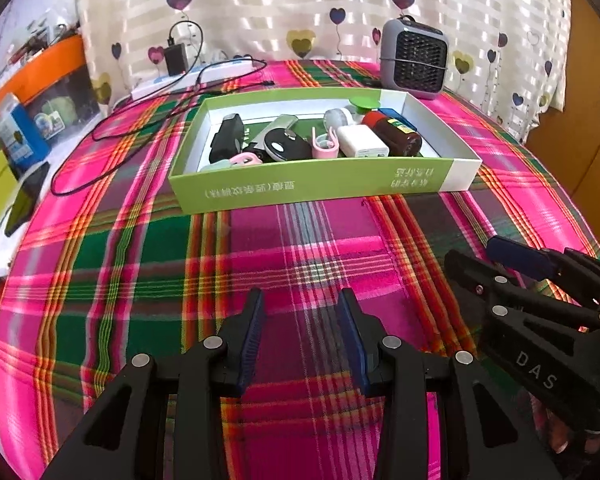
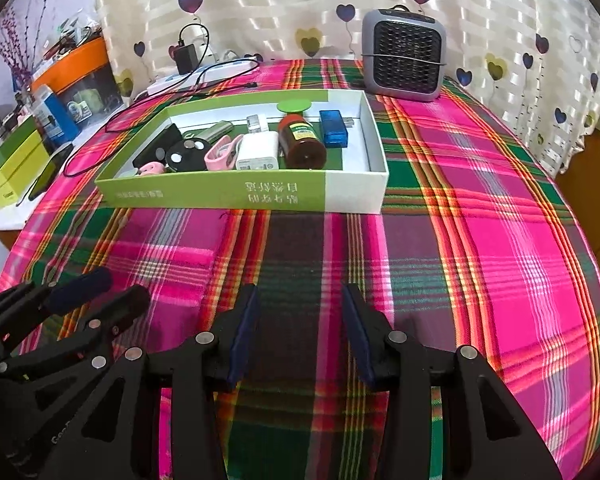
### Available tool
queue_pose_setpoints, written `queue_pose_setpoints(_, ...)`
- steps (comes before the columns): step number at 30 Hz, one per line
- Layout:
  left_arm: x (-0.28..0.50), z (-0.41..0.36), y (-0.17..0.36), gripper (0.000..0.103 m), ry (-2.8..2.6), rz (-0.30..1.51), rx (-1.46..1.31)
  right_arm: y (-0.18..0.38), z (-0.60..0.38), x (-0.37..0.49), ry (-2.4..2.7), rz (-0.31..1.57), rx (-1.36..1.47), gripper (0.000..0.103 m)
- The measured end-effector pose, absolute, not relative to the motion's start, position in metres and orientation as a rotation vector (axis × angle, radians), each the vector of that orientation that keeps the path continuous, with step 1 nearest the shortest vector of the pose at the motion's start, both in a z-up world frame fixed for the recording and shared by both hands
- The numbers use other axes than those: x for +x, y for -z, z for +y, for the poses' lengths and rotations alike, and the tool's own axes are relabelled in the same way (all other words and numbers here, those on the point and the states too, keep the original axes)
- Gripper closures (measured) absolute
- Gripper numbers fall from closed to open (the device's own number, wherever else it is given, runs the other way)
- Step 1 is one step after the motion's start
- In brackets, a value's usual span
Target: Organize rigid objects
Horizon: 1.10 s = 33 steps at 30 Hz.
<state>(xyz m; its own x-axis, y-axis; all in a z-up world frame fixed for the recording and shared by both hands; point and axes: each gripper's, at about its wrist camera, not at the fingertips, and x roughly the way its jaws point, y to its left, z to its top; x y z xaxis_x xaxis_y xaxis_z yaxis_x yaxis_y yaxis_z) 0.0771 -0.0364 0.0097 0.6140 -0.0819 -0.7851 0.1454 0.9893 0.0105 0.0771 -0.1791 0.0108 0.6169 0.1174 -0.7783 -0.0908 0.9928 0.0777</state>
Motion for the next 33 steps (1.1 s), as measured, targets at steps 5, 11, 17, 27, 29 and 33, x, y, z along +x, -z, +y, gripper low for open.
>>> queue_pose_setpoints(5, 0.0748, -0.0392, -0.0091, 0.066, 0.109, 0.897, 0.075, -0.0102, -0.1822, 0.0726, -0.094, 0.895, 0.033, 0.059)
queue_pose_setpoints(11, 0.0713, -0.0424, -0.0084, 0.066, 0.070, 0.884, 0.066, -0.0094, -0.1823, 0.0691, -0.074, 0.888, 0.021, 0.059)
queue_pose_setpoints(17, 0.0697, -0.0427, -0.0077, 0.066, 0.059, 0.875, 0.056, -0.0083, -0.1823, 0.0662, -0.071, 0.881, 0.017, 0.059)
queue_pose_setpoints(27, 0.0703, -0.0427, -0.0080, 0.066, 0.060, 0.875, 0.053, -0.0085, -0.1808, 0.0666, -0.064, 0.882, 0.002, 0.059)
queue_pose_setpoints(29, 0.0701, -0.0427, -0.0078, 0.066, 0.060, 0.874, 0.054, -0.0085, -0.1810, 0.0665, -0.065, 0.882, 0.005, 0.059)
queue_pose_setpoints(33, 0.0698, -0.0426, -0.0077, 0.066, 0.060, 0.875, 0.054, -0.0085, -0.1809, 0.0665, -0.065, 0.882, 0.005, 0.059)
